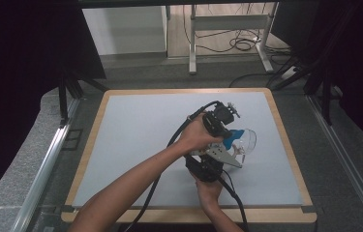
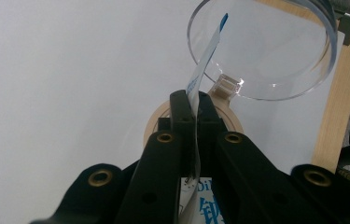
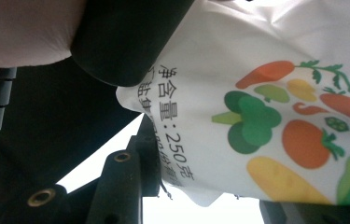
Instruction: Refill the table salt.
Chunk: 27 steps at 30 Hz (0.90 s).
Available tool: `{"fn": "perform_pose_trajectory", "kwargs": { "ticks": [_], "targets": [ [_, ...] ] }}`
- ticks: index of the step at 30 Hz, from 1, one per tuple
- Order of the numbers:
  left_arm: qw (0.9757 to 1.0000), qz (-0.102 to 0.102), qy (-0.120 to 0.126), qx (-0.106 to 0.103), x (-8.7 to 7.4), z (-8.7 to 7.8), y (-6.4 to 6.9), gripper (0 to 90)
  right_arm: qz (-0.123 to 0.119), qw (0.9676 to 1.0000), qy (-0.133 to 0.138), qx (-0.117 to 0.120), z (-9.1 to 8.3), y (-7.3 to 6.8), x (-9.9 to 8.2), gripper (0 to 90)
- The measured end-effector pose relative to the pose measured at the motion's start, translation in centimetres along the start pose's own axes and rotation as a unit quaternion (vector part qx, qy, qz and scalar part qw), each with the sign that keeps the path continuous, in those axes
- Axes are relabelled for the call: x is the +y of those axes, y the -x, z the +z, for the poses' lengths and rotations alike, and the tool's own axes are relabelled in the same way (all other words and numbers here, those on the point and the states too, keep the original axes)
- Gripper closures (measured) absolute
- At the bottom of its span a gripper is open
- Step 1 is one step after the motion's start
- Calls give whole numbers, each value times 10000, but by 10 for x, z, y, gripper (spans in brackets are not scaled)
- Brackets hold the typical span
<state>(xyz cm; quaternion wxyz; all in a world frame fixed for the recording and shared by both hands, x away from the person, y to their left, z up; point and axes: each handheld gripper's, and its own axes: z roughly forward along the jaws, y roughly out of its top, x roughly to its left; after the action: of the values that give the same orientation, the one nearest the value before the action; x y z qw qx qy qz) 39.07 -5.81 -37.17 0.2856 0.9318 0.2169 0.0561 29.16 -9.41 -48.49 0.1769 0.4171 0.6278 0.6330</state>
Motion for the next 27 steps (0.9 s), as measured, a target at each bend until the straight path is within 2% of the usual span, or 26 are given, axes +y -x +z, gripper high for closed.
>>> {"fn": "perform_pose_trajectory", "kwargs": {
  "ticks": [27],
  "targets": [
    [10000, -19, 12, -5, -2, 1, 0, 900, -37, 10000, -8, 6, 1, -1, -1, 626]
  ]
}}
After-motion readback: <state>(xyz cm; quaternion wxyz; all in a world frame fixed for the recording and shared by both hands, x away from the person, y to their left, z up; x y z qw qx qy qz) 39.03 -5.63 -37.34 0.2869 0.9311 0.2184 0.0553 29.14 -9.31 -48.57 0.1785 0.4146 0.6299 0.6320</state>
